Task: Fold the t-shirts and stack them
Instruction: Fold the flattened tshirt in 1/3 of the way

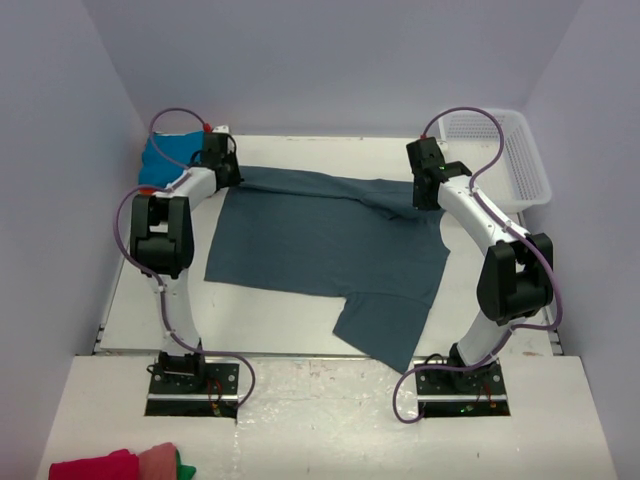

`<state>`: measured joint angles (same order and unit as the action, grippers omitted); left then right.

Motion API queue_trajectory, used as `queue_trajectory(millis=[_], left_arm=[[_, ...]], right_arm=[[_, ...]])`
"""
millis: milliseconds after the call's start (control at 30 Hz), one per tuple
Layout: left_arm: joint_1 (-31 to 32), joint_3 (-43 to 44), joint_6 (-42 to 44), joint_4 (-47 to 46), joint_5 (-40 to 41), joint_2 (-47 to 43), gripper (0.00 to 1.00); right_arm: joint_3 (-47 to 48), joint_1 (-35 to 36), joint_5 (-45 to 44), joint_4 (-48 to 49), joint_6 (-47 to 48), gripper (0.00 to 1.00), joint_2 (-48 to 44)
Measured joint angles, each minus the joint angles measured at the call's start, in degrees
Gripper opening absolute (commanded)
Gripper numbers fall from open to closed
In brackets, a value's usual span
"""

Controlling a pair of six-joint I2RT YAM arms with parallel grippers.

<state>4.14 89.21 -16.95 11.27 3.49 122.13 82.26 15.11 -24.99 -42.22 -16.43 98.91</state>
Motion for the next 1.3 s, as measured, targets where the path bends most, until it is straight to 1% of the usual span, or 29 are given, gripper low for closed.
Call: queue_trajectory(millis=[367, 733, 1133, 1300], left_arm=[[0.0, -1.0, 0.0, 0.1, 1.2, -5.4, 0.0], [0.0, -2.3, -0.5, 2.3, 4.4, -5.6, 0.0], [0.0, -2.1, -0.7, 4.8, 5.9, -5.6, 0.0], [0.0, -2.1, -0.6, 5.1, 6.1, -5.6, 0.0]], right_arm=[[-0.9, 0.0, -2.9, -0.2, -1.2, 0.0, -0.7], [-1.9, 0.0, -4.2, -0.7, -2.1, 0.0, -4.8], [-3.4, 0.7, -4.0, -1.1, -2.4, 0.0, -6.2], [-5.4, 0.8, -4.0, -1.1, -2.9, 0.0, -6.2]])
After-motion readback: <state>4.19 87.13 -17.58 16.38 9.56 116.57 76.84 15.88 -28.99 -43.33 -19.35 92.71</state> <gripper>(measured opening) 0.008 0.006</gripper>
